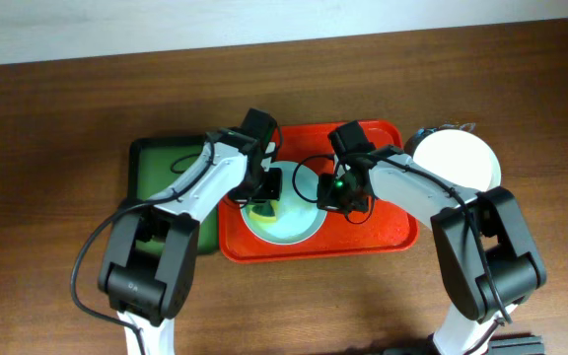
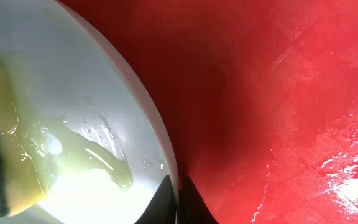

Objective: Clean dirty plates on tray and stack at the side
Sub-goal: 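Scrub the white plate with the sponge held by the left gripper, then return the sponge to the green tray and retract the left arm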

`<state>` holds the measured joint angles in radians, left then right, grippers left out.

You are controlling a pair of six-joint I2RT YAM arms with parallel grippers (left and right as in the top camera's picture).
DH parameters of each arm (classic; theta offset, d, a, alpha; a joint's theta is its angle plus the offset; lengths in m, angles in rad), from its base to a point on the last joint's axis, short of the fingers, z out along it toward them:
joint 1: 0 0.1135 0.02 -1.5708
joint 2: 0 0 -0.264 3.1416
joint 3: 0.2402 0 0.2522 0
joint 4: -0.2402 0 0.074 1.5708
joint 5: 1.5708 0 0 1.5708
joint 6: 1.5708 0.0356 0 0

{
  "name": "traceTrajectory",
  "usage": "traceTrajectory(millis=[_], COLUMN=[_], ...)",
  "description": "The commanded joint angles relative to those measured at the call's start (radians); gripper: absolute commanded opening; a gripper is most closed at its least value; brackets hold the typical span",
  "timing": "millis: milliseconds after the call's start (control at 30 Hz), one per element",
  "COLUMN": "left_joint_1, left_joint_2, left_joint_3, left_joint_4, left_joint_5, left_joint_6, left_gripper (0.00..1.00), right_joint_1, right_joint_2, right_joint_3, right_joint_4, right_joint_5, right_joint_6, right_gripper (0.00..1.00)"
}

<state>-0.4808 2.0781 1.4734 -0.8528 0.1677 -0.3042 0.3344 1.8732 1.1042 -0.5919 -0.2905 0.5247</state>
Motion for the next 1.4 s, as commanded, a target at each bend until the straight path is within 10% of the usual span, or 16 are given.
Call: traceTrajectory(millis=[0, 233, 600, 1000, 1067, 1100, 1233, 1367], left_joint_1=[-0.012, 0.078, 0.304, 0.319, 0.319, 0.319, 0.365, 0.438], left_joint_2=[0.061, -0.117, -0.326, -0.326, -0.326, -0.33, -0.343, -0.346], left_joint_3=[-0.016, 0.086, 0.036, -0.348, -0.358, -0.348, -0.071, 0.174], left_joint_4=[0.002, -0.031, -0.282, 0.121, 0.134, 0.121, -0.104, -0.243], left_joint_5=[0.129, 0.414, -0.24, -0.271, -0.27, -0.269, -0.24, -0.096], left_joint_6=[-0.011, 0.04, 0.04, 0.044, 0.044, 0.044, 0.043, 0.043], left_gripper=[0.0, 0.0, 0.0, 0.02, 0.17, 0.53, 0.96, 0.99], right_joint_1=[0.007, 0.007, 0.007, 0.007, 0.007, 0.007, 0.007, 0.007], right_joint_2=[0.031, 0.031, 0.031, 0.031, 0.031, 0.031, 0.031, 0.031], right_joint_3=[-0.005, -0.005, -0.005, -0.005, -0.005, -0.005, -0.005, -0.005], right_joint_4=[0.003, -0.002, -0.002, 0.003, 0.003, 0.003, 0.006, 0.006], right_joint_5=[0.013, 0.013, 0.014, 0.014, 0.014, 0.014, 0.014, 0.014], right_joint_6=[0.008, 0.008, 0.008, 0.008, 0.008, 0.008, 0.008, 0.008], right_gripper=[0.04, 0.04, 0.04, 0.04, 0.04, 0.04, 0.1, 0.04])
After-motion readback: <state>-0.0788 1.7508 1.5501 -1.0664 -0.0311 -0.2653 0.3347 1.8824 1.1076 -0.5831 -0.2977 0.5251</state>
